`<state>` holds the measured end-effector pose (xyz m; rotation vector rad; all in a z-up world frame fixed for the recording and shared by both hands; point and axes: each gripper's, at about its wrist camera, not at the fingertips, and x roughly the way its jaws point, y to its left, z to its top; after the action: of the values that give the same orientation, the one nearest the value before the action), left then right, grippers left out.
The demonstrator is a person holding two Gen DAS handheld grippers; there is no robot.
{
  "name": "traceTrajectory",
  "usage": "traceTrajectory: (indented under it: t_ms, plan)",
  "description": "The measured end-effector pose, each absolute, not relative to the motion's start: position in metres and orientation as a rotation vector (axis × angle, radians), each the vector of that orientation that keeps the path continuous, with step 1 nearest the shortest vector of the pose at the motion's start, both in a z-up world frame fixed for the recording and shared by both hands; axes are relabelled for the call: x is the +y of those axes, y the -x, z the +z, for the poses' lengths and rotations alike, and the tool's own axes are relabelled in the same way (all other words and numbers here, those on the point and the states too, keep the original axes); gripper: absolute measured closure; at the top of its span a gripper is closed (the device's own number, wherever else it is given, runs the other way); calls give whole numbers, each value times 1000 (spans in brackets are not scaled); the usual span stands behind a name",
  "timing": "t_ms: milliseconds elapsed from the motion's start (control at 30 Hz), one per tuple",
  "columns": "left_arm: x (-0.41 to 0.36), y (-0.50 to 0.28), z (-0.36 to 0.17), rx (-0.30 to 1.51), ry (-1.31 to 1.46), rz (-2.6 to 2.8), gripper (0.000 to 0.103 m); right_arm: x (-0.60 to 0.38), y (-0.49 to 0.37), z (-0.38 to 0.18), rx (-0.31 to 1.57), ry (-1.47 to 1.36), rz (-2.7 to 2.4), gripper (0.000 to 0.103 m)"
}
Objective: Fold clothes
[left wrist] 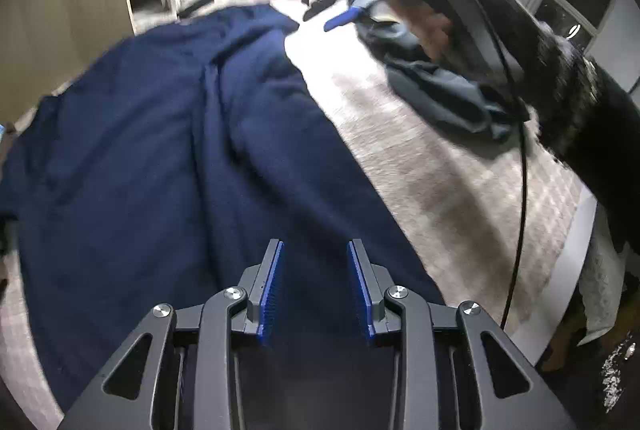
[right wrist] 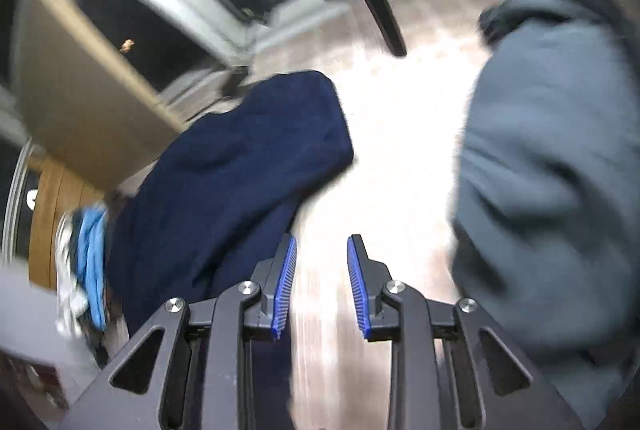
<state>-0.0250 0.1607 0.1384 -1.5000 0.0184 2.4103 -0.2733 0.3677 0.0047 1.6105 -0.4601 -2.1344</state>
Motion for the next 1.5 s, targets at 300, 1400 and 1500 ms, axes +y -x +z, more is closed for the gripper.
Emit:
traceTrajectory:
  t_ms: [300, 1400, 1500]
  plan:
    - [151, 48, 105, -30, 1578, 2355, 60, 362, 321, -20, -707, -1614, -2033, 77]
    - [146, 45, 107, -41, 1497, 2312, 49, 334, 319, -6, -584, -1516, -2209, 95]
    - [146, 46, 106, -53, 1493, 2307, 47, 321, 317, 14, -501, -1435, -2252, 96]
